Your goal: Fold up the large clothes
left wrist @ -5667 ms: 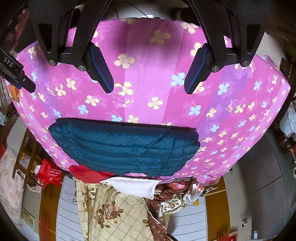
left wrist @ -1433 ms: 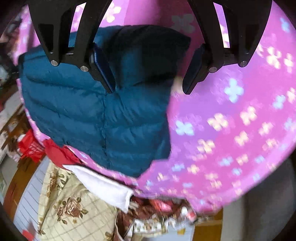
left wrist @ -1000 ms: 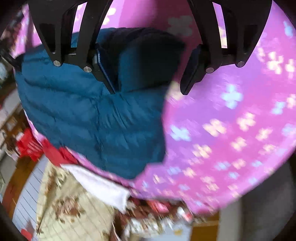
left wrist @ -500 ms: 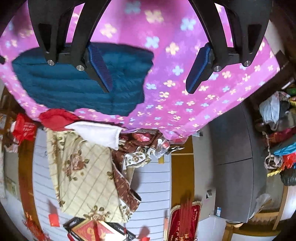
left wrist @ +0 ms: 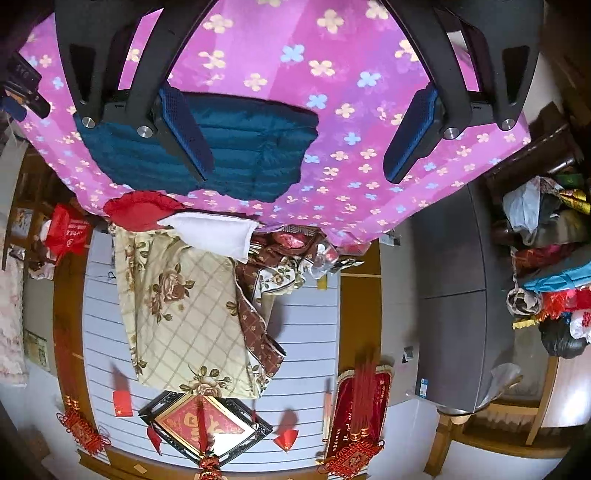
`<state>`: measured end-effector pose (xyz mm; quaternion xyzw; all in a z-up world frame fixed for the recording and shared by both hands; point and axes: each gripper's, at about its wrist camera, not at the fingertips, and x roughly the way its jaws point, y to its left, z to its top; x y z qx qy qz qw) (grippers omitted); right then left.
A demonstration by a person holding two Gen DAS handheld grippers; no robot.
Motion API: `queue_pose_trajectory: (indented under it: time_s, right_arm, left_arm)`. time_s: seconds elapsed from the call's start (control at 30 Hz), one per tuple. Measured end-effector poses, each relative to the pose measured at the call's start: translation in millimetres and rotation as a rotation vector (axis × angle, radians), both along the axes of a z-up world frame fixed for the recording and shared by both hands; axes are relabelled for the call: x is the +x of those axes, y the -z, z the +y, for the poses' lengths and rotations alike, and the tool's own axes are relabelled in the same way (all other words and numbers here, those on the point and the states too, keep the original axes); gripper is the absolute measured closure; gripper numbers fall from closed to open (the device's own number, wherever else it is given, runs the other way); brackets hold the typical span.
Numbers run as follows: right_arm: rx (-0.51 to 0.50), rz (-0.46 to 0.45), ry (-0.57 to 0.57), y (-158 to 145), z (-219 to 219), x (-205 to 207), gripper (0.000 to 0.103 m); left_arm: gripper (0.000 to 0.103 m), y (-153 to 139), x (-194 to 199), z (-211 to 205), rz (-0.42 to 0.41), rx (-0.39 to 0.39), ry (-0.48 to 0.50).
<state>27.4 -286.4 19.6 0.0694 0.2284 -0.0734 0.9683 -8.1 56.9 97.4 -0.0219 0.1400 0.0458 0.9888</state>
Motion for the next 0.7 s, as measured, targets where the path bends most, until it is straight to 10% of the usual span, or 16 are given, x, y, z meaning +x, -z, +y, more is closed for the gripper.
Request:
queue_pose_trajectory:
  time_s: [0.7]
  right_arm:
    - [0.021,-0.007,0.031,-7.5,-3.4,-19.0,0.035]
  left_arm:
    - [0.009,-2.6,-29.9,-35.8,-0.027,0.093,0.053]
